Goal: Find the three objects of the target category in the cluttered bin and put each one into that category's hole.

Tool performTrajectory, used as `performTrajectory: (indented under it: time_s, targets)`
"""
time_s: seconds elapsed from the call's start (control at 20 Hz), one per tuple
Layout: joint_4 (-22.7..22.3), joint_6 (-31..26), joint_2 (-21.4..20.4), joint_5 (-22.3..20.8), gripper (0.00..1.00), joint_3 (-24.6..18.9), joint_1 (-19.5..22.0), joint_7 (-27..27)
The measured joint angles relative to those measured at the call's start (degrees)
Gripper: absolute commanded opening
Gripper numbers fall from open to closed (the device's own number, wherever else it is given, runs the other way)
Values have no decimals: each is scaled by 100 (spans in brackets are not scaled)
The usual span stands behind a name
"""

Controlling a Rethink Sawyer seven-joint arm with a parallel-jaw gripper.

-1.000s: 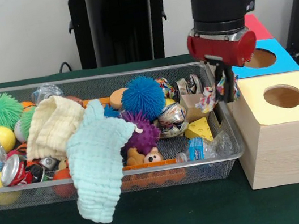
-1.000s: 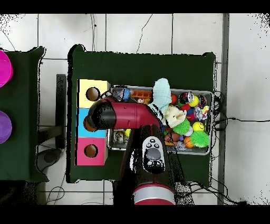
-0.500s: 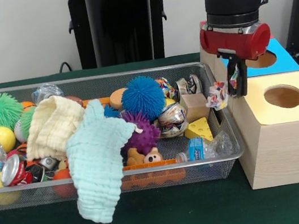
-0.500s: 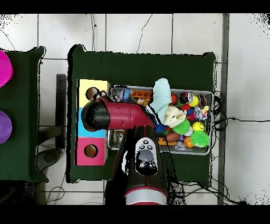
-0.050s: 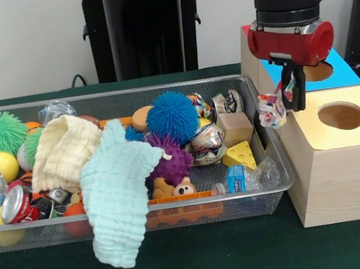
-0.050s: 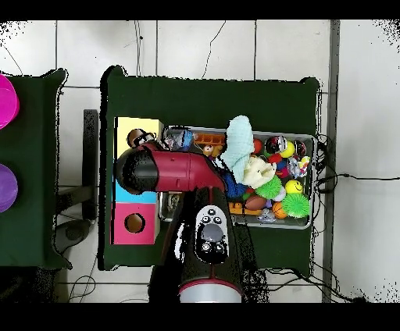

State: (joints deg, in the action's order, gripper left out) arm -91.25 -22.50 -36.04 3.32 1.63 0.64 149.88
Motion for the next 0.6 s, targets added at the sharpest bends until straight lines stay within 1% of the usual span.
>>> performTrajectory:
  time_s: [0.25,0.35,0.6]
  targets:
    - [14,-142,-17,112,0,39,-40,0]
    - [54,-278,-17,191,0,109,-136,0]
    - [116,-395,-6,316,0,196,-320,0]
